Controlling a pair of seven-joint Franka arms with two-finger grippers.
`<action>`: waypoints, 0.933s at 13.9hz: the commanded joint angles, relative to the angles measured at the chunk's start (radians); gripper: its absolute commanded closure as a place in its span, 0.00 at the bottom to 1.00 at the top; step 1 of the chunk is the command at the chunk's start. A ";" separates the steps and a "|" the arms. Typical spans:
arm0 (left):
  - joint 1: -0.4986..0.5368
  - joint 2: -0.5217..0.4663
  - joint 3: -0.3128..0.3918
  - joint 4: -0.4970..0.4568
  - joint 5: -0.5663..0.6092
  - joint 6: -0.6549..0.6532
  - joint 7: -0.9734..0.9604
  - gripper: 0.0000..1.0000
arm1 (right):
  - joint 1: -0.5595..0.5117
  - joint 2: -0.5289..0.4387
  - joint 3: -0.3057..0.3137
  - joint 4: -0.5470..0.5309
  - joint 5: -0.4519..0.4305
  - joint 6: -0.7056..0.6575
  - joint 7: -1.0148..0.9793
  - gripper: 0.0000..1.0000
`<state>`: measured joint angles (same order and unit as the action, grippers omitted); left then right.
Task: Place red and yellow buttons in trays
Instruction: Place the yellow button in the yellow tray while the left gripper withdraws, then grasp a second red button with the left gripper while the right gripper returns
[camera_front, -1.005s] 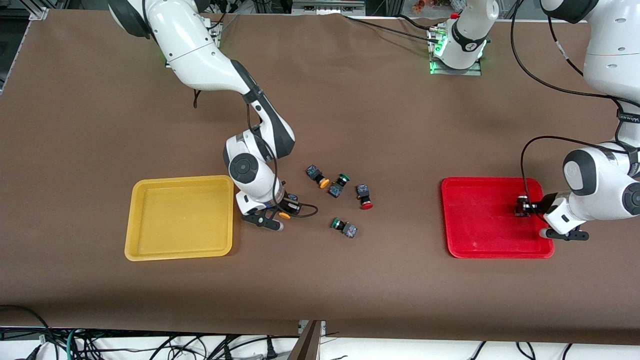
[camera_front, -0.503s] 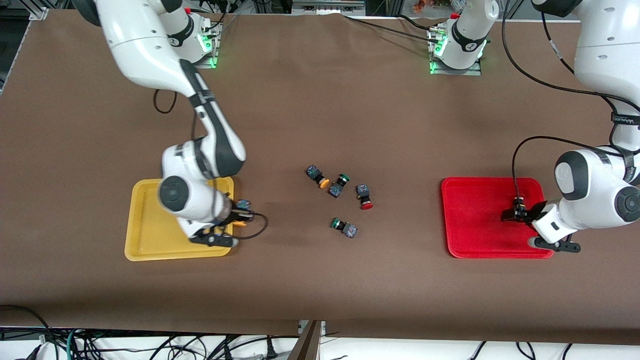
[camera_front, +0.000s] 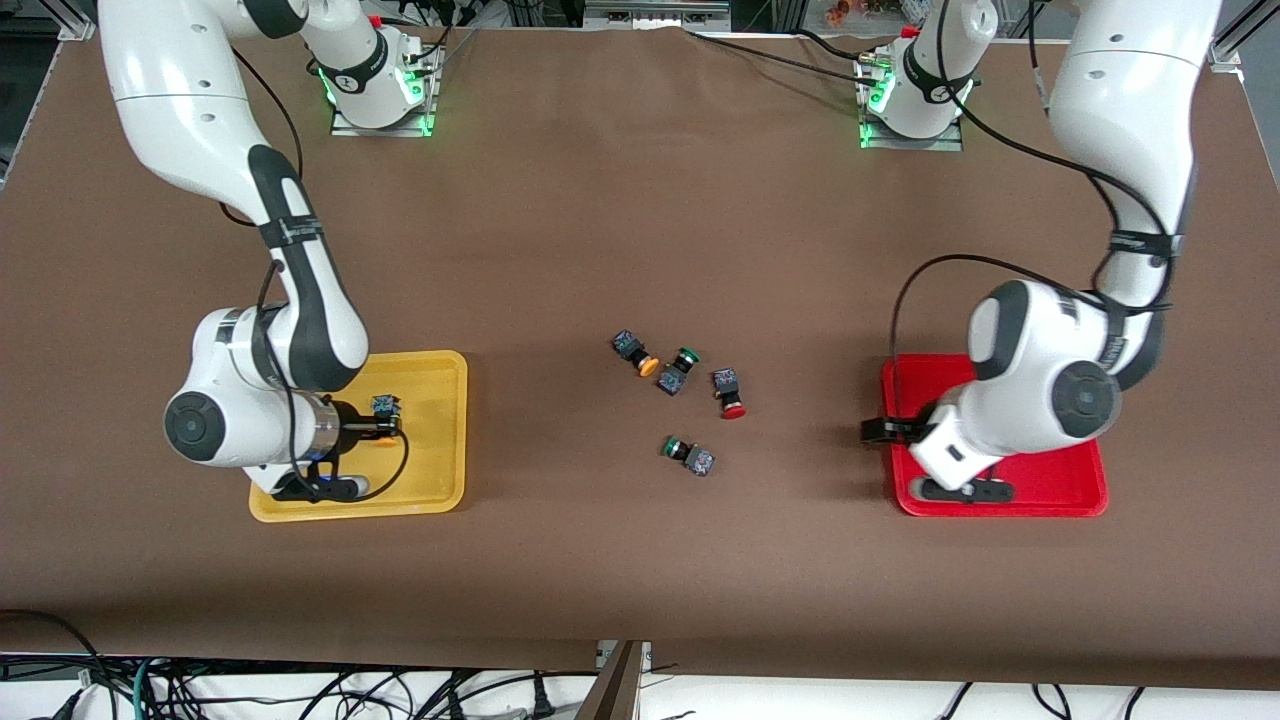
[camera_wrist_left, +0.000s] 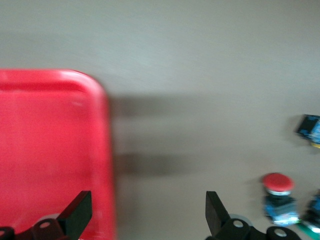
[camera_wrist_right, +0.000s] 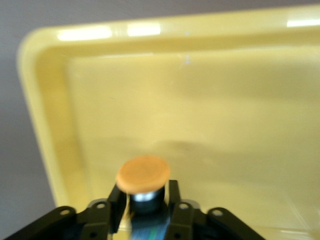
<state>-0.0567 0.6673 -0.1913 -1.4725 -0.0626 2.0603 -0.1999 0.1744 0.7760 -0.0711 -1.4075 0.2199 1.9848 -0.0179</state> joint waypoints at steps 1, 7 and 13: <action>-0.096 0.024 0.006 0.003 -0.010 0.017 -0.134 0.00 | -0.018 -0.067 0.014 -0.048 0.013 -0.012 -0.018 0.00; -0.242 0.089 0.012 -0.009 -0.002 0.128 -0.380 0.00 | 0.118 -0.093 0.036 0.010 0.053 -0.027 0.191 0.00; -0.325 0.147 0.016 -0.011 0.075 0.170 -0.524 0.00 | 0.413 -0.057 0.044 0.004 0.038 0.127 0.375 0.00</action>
<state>-0.3490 0.7950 -0.1913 -1.4874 -0.0370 2.2152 -0.6684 0.5279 0.6999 -0.0135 -1.3999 0.2605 2.0686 0.3164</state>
